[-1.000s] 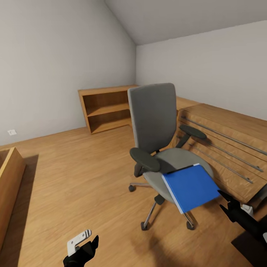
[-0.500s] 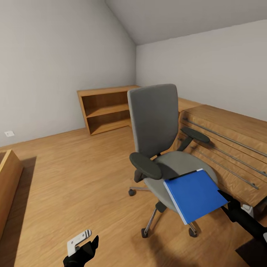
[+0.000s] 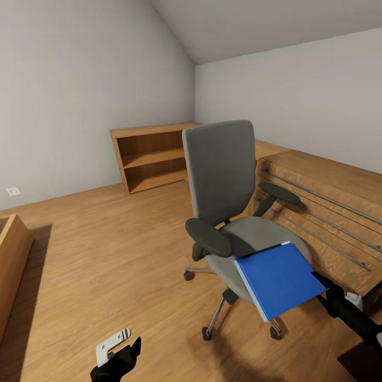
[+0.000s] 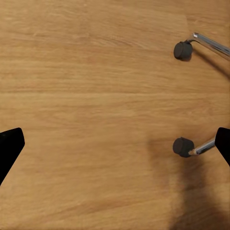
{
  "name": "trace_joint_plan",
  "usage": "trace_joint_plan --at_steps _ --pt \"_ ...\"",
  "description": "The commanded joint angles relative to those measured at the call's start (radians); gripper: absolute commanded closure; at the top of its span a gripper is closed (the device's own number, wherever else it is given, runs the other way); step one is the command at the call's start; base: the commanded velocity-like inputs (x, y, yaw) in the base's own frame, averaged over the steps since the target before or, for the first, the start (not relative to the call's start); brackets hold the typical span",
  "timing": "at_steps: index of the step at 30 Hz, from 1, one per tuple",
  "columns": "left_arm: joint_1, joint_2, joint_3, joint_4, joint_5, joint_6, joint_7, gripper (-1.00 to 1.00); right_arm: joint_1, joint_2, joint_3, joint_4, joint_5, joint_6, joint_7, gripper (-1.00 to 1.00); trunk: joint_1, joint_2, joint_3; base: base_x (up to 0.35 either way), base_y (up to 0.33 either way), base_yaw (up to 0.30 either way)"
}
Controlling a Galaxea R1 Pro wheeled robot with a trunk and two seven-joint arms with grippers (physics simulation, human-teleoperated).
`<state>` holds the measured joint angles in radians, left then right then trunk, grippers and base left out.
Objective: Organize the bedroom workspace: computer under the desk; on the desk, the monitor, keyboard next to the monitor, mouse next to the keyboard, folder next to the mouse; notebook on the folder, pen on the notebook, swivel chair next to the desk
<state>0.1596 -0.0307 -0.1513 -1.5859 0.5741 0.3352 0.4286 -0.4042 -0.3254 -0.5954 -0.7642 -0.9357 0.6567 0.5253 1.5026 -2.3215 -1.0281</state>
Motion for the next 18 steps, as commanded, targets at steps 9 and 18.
trace_joint_plan --at_steps 9,18 --pt "0.000 0.000 -0.001 -0.002 0.009 0.002 0.007 -1.00 -0.001 0.000 -0.003 0.000 -0.003 0.008 0.002 1.00 0.000 0.000 -0.001 0.000 0.000 0.000" --pt "0.000 0.000 -0.001 -0.002 0.008 0.002 0.008 -1.00 -0.001 0.000 -0.003 -0.001 -0.003 0.008 0.002 1.00 -0.015 0.028 0.012 0.000 0.000 0.000"
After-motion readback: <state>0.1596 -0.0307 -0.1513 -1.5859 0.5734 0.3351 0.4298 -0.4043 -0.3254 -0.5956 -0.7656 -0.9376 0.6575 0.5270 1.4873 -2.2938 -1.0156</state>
